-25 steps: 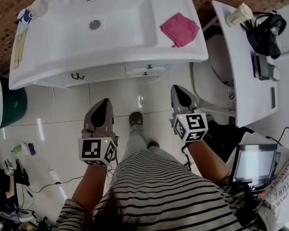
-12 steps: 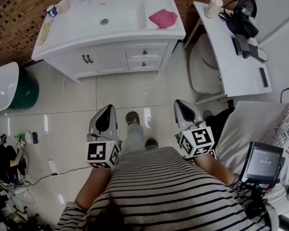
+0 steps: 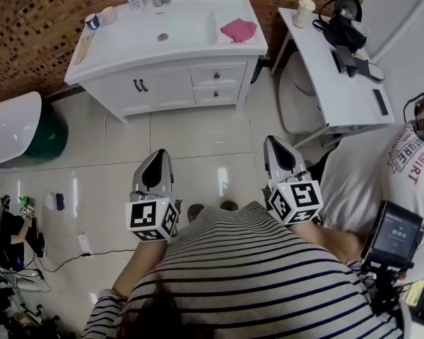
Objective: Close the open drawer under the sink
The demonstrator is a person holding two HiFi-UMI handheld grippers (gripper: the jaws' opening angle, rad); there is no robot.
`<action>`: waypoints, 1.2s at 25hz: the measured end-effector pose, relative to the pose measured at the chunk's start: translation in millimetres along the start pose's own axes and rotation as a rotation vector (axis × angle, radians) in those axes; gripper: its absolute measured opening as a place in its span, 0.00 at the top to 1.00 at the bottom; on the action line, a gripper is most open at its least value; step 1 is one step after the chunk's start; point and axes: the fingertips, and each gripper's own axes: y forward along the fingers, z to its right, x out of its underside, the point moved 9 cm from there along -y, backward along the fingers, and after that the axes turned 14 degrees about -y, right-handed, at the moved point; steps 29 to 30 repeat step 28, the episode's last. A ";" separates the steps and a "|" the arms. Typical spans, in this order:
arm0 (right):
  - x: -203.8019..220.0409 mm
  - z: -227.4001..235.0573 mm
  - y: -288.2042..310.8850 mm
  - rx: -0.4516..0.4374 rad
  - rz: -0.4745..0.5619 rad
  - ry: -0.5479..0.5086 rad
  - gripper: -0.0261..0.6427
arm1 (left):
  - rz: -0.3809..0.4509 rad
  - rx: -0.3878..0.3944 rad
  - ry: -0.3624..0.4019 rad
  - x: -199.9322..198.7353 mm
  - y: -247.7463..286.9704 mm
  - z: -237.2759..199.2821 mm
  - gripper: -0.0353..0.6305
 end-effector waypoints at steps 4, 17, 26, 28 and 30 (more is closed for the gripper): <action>-10.8 -12.0 6.5 -0.006 0.020 -0.036 0.97 | 0.033 -0.012 -0.008 -10.2 -1.1 -6.8 0.93; -30.7 -37.8 30.2 -0.043 0.007 -0.082 0.97 | 0.034 0.000 -0.001 -28.3 0.8 -23.4 0.93; -31.1 -52.2 38.6 -0.061 -0.016 -0.083 0.97 | 0.014 0.012 -0.005 -29.8 1.2 -33.9 0.93; -30.7 -55.1 39.0 -0.066 -0.017 -0.087 0.97 | 0.011 0.012 -0.006 -29.0 -0.4 -35.6 0.93; -30.7 -55.1 39.0 -0.066 -0.017 -0.087 0.97 | 0.011 0.012 -0.006 -29.0 -0.4 -35.6 0.93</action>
